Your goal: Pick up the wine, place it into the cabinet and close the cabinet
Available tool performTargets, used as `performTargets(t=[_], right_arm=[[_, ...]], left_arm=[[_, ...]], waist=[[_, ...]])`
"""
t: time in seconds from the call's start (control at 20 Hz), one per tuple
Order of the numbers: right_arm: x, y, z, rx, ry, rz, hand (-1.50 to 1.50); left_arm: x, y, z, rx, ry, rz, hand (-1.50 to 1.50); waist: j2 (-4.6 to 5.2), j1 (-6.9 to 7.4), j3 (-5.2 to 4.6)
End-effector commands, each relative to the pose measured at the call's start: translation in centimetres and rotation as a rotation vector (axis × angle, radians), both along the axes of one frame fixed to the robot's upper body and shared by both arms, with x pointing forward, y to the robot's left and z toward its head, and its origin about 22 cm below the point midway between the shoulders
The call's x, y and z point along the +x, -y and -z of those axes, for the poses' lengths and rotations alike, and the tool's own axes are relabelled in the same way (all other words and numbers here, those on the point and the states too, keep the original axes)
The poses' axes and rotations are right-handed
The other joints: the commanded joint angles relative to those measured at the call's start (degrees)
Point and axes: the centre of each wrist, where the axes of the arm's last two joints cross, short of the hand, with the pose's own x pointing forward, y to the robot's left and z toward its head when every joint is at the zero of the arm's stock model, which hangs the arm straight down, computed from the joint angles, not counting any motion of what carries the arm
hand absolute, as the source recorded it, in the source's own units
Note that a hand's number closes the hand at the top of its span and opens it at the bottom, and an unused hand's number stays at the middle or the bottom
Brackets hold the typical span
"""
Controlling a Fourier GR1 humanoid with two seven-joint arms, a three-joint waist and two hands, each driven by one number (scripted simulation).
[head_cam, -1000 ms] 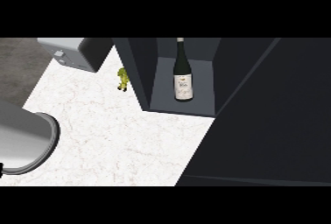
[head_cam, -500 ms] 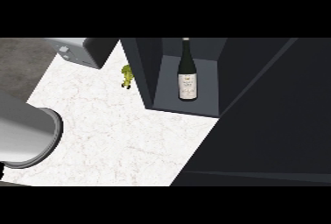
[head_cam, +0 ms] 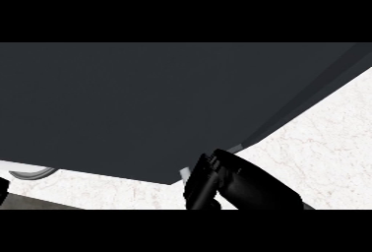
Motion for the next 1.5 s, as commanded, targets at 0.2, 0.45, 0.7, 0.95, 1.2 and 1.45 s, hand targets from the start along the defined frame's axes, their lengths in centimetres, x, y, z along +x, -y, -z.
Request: performTargets(t=[0.2, 0.45, 0.7, 0.95, 1.2, 1.45], right_arm=[[5.5, -4.6, -3.4, -0.038, 0.081, 0.169, 1.5], [9.0, -6.4, -5.8, -0.062, 0.103, 0.281, 1.5], [12.6, -8.0, -7.8, -0.092, 0.081, 0.352, 1.5], [15.0, -8.3, -8.0, -0.059, -0.002, 0.368, 1.5], [16.3, -7.4, -7.6, 0.013, -0.109, 0.392, 1.5], [17.7, -5.2, -6.0, -0.006, -0.186, 0.469, 1.5]], left_arm=[[1.1, 0.6, -0.6, -0.008, 0.027, 0.04, 1.5], [1.6, 0.3, -0.8, 0.01, 0.036, 0.048, 1.5], [1.8, 1.0, -0.7, -0.003, 0.036, 0.07, 1.5], [1.8, 0.9, -0.2, -0.011, 0.031, 0.06, 1.5], [2.5, 1.1, -0.7, -0.018, 0.052, 0.053, 1.5], [2.1, 0.8, -0.2, -0.016, 0.024, 0.049, 1.5]], waist=[[0.8, 2.57, 0.1], [1.4, 3.65, 0.12], [1.64, 3.7, 0.32], [2.11, 4.52, 0.42], [2.33, 2.27, 0.59], [2.51, 1.18, 0.58]])
